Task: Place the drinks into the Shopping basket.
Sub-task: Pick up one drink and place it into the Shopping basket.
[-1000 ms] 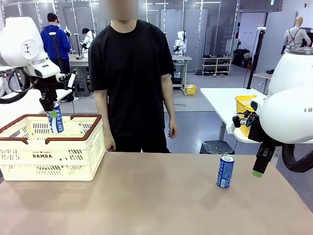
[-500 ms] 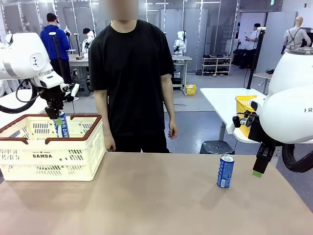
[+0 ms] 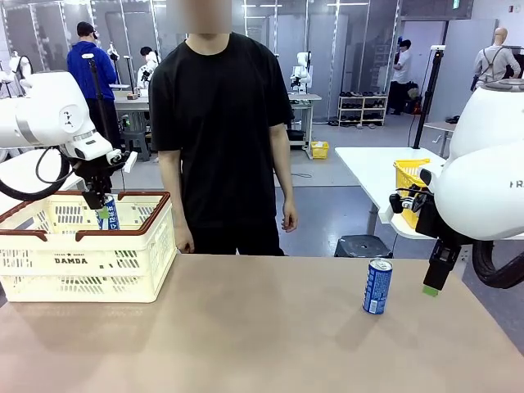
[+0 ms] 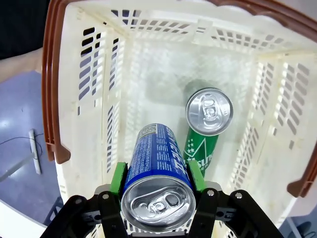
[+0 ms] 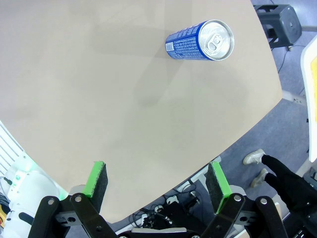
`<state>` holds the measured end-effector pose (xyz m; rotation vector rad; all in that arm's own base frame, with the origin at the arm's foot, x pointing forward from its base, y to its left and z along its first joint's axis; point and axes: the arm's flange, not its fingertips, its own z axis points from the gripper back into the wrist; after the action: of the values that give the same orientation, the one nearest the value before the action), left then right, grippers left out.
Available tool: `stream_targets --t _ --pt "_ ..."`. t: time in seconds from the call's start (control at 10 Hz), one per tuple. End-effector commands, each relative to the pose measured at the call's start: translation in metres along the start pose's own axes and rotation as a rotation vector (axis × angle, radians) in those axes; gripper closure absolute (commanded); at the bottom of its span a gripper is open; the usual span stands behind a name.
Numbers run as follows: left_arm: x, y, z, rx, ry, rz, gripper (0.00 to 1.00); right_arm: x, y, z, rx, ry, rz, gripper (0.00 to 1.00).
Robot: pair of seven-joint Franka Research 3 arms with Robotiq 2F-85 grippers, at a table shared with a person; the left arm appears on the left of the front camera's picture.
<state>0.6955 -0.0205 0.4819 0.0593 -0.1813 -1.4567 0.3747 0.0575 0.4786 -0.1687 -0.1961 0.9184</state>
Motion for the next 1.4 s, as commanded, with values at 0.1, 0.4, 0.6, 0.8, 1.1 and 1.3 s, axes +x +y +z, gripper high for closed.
stream_targets --t 0.1,0.4,0.6,0.8,1.1,1.3 --pt "-0.012 0.01 -0.011 0.043 -0.043 -0.047 0.42 -0.001 0.0 -0.001 0.003 0.0 -0.002 0.0" --pt "-0.009 0.015 -0.028 0.028 -0.07 -0.065 0.42 -0.001 0.0 -0.001 0.003 0.0 -0.002 0.0" --pt "-0.005 0.017 -0.042 0.02 -0.076 -0.081 0.42 -0.001 0.0 -0.001 0.003 0.0 -0.002 0.0" --pt "-0.003 0.021 -0.055 0.0 -0.083 -0.091 0.42 -0.001 0.0 -0.001 0.003 0.0 -0.002 0.0" --pt "0.001 0.027 -0.073 -0.029 -0.1 -0.118 0.42 -0.001 0.0 -0.001 0.003 0.0 -0.002 0.0" --pt "0.003 0.029 -0.081 -0.048 -0.098 -0.134 0.42 -0.001 0.0 -0.001 0.003 0.0 -0.002 0.0"
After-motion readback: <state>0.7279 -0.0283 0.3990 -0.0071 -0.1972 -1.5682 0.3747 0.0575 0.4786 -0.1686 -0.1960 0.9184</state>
